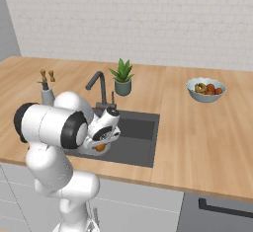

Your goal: Put the colander in the sink, put the peach in the colander, and turn on the sink faucet and pour water over the colander.

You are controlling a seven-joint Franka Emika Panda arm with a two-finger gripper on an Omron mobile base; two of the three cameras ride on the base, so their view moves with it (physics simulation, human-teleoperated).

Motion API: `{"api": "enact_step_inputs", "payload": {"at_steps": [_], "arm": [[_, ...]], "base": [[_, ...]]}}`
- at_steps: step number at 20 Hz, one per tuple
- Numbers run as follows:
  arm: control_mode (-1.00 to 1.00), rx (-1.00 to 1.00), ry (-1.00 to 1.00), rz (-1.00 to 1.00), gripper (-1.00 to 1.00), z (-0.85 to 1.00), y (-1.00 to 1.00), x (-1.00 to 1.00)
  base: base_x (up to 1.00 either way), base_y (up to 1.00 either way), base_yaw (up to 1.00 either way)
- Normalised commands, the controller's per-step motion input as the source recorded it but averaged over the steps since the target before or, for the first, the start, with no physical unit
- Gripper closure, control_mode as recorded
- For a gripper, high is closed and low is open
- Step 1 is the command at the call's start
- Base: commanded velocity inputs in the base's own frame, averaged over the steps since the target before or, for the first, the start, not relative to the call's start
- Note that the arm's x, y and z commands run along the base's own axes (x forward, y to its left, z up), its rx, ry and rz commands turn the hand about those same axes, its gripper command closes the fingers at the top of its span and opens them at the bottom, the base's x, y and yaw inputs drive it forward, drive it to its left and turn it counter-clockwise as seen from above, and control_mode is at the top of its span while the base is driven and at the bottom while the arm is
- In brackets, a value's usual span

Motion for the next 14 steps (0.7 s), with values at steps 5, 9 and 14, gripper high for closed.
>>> {"api": "enact_step_inputs", "payload": {"at_steps": [5, 9, 14], "arm": [[-1.00, 0.00, 0.00, 0.00, 1.00, -0.24, 0.00, 0.20], [-1.00, 0.00, 0.00, 0.00, 1.00, -0.21, 0.00, 0.18], [-1.00, 0.00, 0.00, 0.00, 1.00, -0.21, 0.00, 0.19]], "base": [[0.00, 0.00, 0.00], [0.00, 0.00, 0.00], [0.00, 0.00, 0.00]]}}
